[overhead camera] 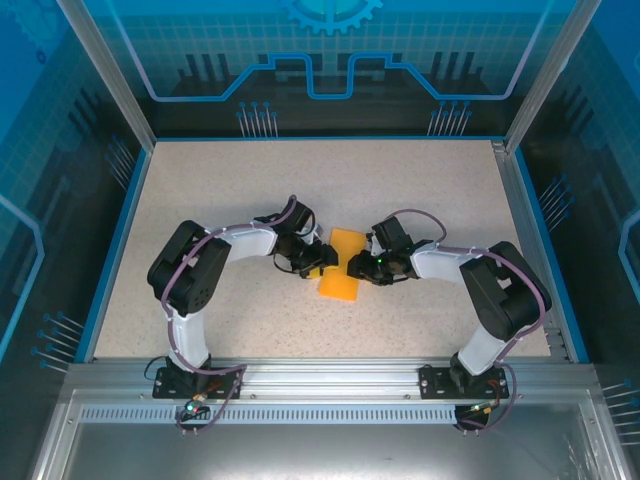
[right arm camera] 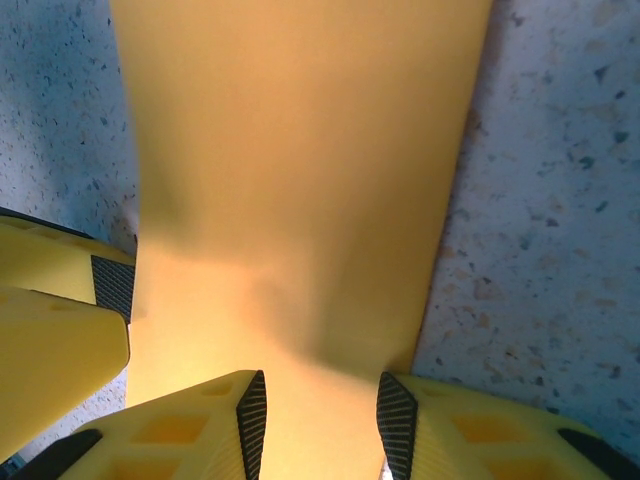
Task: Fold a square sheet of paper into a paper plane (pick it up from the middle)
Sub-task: Fold the triangle a second time at the center of the table.
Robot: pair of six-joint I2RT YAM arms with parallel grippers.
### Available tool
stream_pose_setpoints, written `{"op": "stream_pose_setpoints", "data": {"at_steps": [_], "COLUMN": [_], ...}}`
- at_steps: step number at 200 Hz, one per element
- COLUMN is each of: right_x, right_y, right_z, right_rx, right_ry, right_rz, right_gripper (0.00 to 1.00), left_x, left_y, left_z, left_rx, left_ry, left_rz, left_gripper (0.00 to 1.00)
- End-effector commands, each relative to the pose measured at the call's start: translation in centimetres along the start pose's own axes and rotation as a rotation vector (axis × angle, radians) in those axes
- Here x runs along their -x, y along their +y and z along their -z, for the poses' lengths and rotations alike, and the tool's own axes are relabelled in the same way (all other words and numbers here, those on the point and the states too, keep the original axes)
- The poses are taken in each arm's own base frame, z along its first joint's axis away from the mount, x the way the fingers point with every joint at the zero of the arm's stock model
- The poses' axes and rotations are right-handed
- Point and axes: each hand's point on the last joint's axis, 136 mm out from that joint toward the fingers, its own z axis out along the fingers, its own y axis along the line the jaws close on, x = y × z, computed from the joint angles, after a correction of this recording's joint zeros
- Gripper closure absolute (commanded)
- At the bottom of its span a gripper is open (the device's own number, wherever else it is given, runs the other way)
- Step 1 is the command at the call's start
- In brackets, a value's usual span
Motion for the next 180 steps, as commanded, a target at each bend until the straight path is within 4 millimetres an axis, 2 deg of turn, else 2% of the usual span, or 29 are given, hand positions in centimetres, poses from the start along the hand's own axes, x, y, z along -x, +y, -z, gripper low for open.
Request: {"op": "stream_pose_setpoints", "data": {"at_steps": [1, 60, 89, 112, 133, 161, 180], "right_x": [-1.8, -1.5, -0.6, 0.2, 0.6, 0.0, -0.9], "right_y": [-2.9, -2.1, -0.6, 0.5, 1.0, 1.3, 2.4], "right_z": [-1.2, -1.1, -0.2, 1.4, 3.6, 6.4, 7.7], "right_rx": [-0.092, -0.056, -0.017, 0.002, 0.003, -0.025, -0.077], "right_ry": [0.057, 0.051, 0.020, -0.029, -0.113, -0.203, -0.238], "right_rz": [-0.035, -0.036, -0.007, 0.025, 0.075, 0.189, 0.316], "right_gripper": [0.60, 0.59, 0.56, 0.47, 0.37, 0.24, 0.21], "left_x": [-0.4, 0.1, 0.2, 0.2, 0.3, 0.2, 0.3], "left_y": [-0.8, -2.2, -2.3, -2.4, -2.7, -3.2, -3.3], "left_z": [-0.1, 0.3, 0.4, 0.5, 0.9, 1.4, 1.6], "left_rx": [-0.036, -0.093, -0.095, -0.099, -0.106, -0.114, -0.115], "left_ry": [0.013, -0.008, -0.010, -0.016, -0.023, -0.029, -0.032], "left_rz": [0.006, 0.016, 0.022, 0.029, 0.024, 0.015, 0.017], "left_gripper": [0.50, 0.55, 0.60, 0.68, 0.74, 0.79, 0.84]}}
